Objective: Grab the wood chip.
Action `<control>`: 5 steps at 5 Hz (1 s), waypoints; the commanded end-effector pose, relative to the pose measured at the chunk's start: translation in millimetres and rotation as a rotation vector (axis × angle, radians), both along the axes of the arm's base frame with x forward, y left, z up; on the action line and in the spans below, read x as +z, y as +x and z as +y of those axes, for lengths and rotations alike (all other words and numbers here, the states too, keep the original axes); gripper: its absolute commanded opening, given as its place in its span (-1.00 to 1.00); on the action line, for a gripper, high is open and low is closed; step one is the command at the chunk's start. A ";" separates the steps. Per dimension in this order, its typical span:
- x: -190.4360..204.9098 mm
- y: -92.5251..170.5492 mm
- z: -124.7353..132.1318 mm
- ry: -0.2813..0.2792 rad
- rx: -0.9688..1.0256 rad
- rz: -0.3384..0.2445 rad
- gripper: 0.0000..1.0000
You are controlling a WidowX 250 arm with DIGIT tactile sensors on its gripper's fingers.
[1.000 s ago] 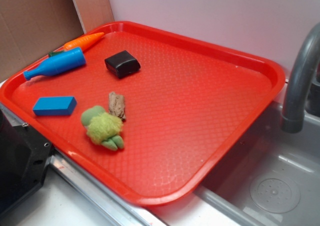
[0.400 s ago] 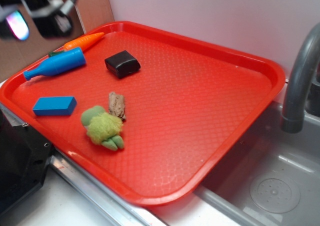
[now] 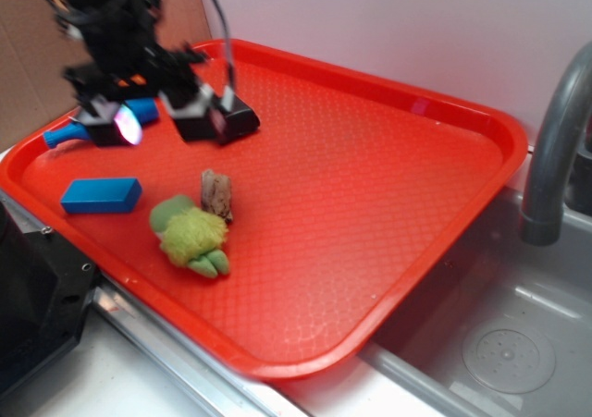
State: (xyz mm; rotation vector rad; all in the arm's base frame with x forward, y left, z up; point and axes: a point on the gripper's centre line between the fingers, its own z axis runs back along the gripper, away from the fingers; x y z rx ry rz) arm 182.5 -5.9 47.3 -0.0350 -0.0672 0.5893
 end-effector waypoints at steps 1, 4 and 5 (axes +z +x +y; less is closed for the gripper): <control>-29.2 22.7 -24.8 -0.003 -0.073 0.028 1.00; -28.4 13.9 -48.9 -0.006 -0.141 0.074 -1.00; 3.0 9.8 -45.4 0.010 -0.309 0.037 -1.00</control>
